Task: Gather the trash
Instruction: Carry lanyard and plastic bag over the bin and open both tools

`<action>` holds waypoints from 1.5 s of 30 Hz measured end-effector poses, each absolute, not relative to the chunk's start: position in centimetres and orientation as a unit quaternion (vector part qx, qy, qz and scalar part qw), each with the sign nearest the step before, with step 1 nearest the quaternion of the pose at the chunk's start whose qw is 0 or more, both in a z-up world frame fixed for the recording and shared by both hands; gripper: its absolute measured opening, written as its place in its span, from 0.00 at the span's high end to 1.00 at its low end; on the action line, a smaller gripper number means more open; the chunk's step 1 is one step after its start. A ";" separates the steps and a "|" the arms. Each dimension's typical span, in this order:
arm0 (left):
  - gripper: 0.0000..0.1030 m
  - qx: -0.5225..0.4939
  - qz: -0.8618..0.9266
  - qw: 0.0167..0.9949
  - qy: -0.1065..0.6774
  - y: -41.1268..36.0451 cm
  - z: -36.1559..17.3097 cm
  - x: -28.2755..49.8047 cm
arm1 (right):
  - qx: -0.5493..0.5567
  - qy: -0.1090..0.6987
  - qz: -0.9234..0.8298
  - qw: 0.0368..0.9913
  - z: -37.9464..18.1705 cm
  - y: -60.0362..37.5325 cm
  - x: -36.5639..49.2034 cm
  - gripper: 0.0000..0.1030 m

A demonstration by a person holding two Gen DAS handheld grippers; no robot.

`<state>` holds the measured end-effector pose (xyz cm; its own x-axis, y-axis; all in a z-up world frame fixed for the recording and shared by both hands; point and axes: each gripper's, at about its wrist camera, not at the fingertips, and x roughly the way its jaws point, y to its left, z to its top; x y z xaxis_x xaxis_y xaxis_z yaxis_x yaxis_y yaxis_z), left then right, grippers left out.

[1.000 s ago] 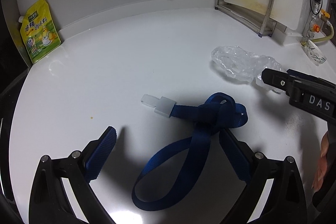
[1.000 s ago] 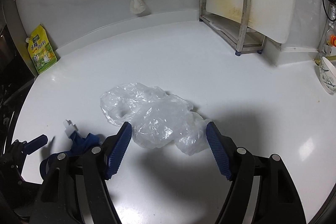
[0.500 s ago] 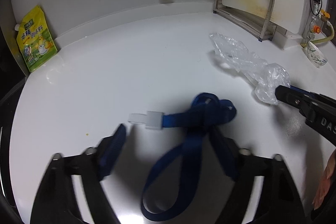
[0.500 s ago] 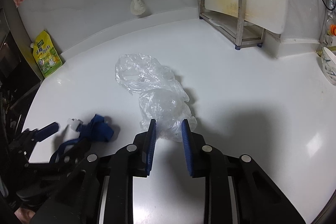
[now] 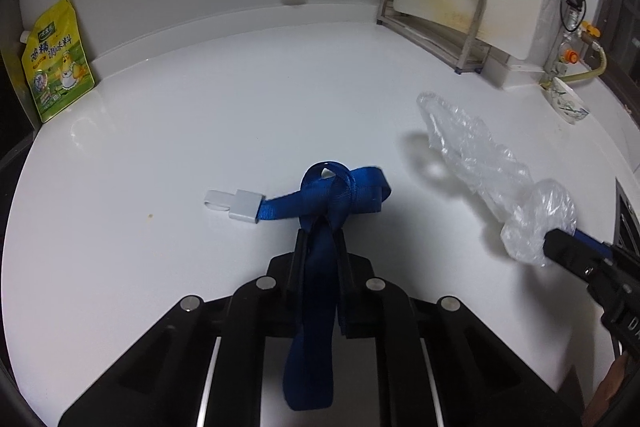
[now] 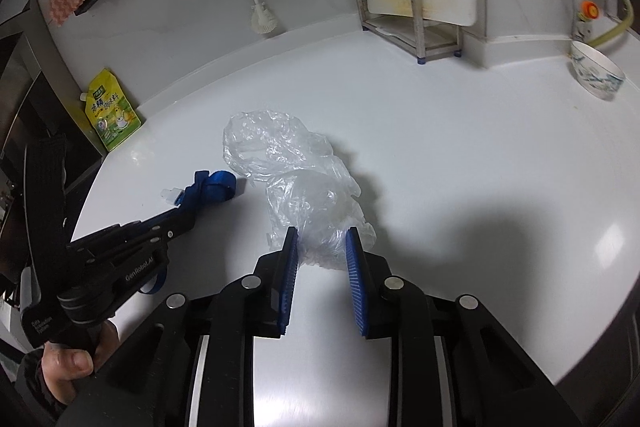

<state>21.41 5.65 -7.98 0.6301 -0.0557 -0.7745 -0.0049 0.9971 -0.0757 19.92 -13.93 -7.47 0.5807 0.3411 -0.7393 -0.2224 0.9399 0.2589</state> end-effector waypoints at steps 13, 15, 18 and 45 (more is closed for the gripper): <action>0.90 -0.043 -0.048 0.908 0.414 5.8 -5.2 11.5 | 0.132 0.408 0.119 0.896 -6.6 -15.7 9.3 0.78; 0.90 -0.038 -0.052 0.910 0.409 5.3 -5.0 9.7 | 0.137 0.405 0.112 0.897 -6.6 -16.0 7.6 0.78; 0.90 -0.026 -0.059 0.912 0.405 4.3 -4.8 6.9 | 0.142 0.401 0.102 0.899 -6.8 -16.6 4.5 0.78; 0.90 0.052 -0.134 0.901 0.409 -3.6 -7.7 -7.3 | 0.180 0.394 0.048 0.900 -10.9 -22.0 -13.9 0.78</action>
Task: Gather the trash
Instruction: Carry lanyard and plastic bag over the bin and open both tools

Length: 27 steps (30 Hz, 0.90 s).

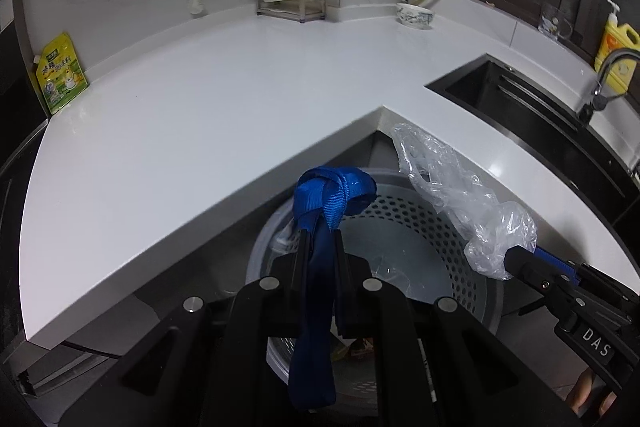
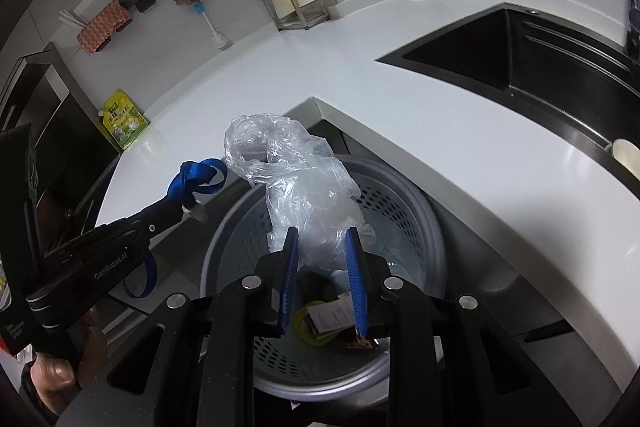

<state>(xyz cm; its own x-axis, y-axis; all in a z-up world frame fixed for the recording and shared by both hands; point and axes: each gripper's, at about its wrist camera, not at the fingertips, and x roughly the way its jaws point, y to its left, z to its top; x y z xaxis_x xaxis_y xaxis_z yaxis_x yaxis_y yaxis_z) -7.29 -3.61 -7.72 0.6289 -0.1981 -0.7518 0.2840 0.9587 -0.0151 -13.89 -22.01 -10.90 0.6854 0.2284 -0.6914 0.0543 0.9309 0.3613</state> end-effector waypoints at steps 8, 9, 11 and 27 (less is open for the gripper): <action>0.90 0.060 -0.136 0.891 0.430 -4.1 -9.3 -7.6 | 0.174 0.406 0.033 0.897 -11.8 -22.5 -14.9 0.77; 0.90 0.060 -0.136 0.890 0.431 -4.1 -9.4 -7.6 | 0.176 0.408 0.032 0.895 -12.0 -22.6 -14.9 0.77; 0.90 0.059 -0.136 0.889 0.434 -4.2 -9.5 -7.6 | 0.179 0.413 0.033 0.892 -12.3 -22.6 -14.8 0.77; 0.68 0.052 -0.123 0.884 0.447 -3.3 -10.4 -7.2 | 0.170 0.433 0.044 0.884 -13.3 -21.7 -13.5 0.69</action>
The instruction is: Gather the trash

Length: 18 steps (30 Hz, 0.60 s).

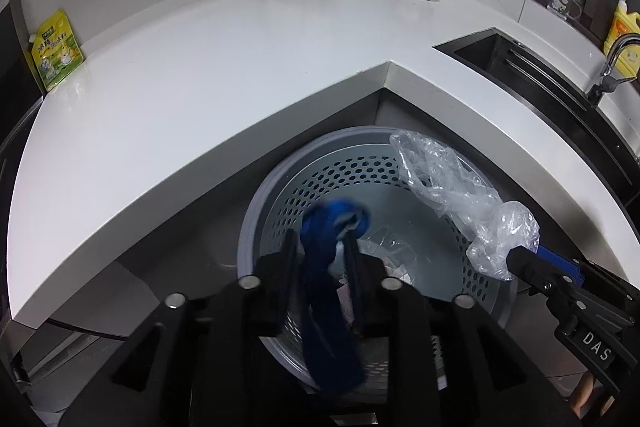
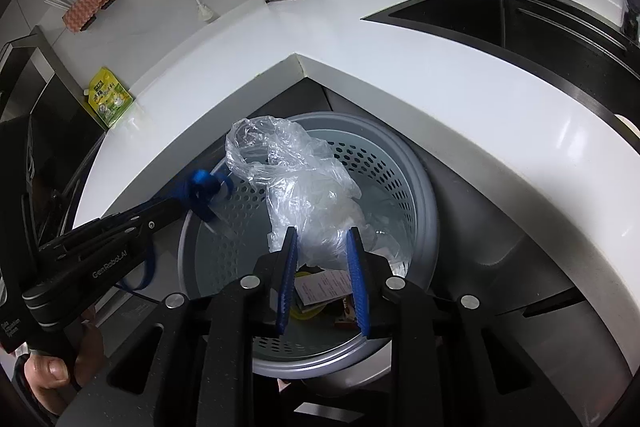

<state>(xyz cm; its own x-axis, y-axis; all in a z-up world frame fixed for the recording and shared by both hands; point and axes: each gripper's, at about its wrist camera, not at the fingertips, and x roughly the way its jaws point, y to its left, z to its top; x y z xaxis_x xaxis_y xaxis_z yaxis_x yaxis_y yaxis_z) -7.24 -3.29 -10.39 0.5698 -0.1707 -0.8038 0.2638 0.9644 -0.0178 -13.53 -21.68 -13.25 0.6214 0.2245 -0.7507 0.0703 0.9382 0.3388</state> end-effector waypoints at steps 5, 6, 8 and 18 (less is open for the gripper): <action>0.38 0.043 -0.116 0.893 0.433 -2.7 -9.9 -7.5 | 0.166 0.419 0.041 0.892 -12.8 -21.6 -13.7 0.53; 0.38 0.044 -0.116 0.893 0.433 -2.6 -9.9 -7.4 | 0.166 0.418 0.040 0.892 -12.8 -21.6 -13.8 0.53; 0.38 0.043 -0.114 0.893 0.434 -2.6 -10.0 -7.3 | 0.169 0.417 0.040 0.892 -12.8 -21.6 -13.8 0.53; 0.27 0.044 -0.102 0.896 0.430 -2.2 -9.9 -7.4 | 0.165 0.420 0.041 0.892 -13.0 -21.2 -13.9 0.50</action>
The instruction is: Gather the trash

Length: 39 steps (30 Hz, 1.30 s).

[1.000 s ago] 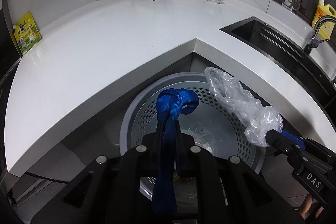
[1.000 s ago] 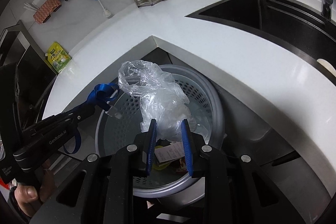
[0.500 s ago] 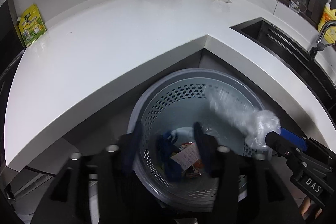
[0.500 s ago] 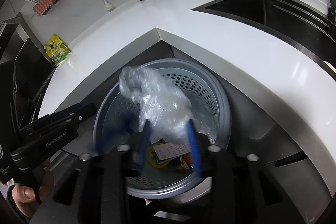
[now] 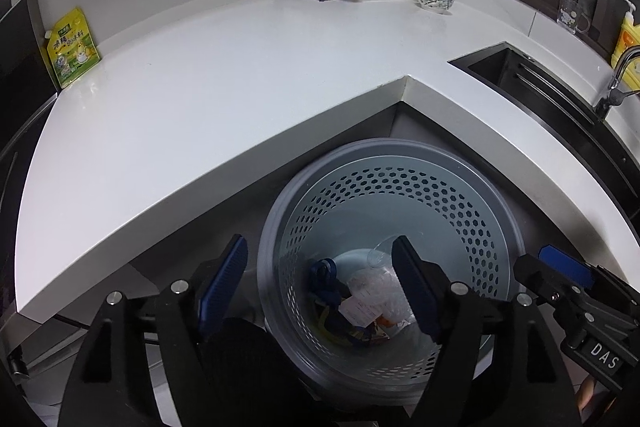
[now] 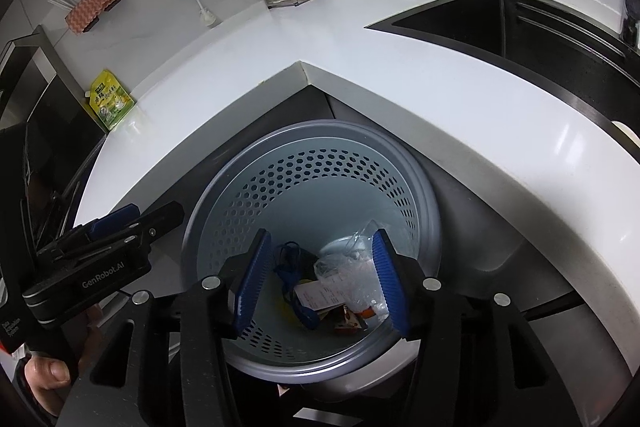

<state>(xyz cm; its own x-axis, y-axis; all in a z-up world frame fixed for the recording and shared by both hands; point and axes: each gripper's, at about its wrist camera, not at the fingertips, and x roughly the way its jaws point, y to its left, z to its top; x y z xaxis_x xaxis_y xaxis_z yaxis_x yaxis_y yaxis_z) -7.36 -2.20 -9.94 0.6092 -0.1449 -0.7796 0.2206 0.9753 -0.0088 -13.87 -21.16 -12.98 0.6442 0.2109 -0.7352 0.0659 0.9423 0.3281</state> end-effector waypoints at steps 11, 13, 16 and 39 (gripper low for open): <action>0.13 0.051 -0.092 0.903 0.416 -2.4 -9.3 -7.7 | 0.151 0.413 0.028 0.897 -12.6 -21.0 -14.1 0.44; 0.10 0.052 -0.091 0.904 0.414 -2.4 -9.3 -7.8 | 0.151 0.414 0.027 0.897 -12.7 -21.0 -14.1 0.43; 0.08 0.051 -0.089 0.904 0.414 -2.3 -9.2 -7.9 | 0.152 0.414 0.026 0.897 -12.7 -21.0 -14.1 0.41; 0.07 0.049 -0.069 0.905 0.417 -2.0 -9.2 -7.7 | 0.149 0.414 0.022 0.898 -12.7 -20.8 -14.2 0.41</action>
<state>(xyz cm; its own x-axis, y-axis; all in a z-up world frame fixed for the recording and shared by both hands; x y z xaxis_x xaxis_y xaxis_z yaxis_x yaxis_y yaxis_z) -7.73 -2.02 -9.20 0.6421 -0.0845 -0.7620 0.1667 0.9855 0.0312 -14.24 -20.80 -12.72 0.6568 0.1630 -0.7363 0.0830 0.9548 0.2854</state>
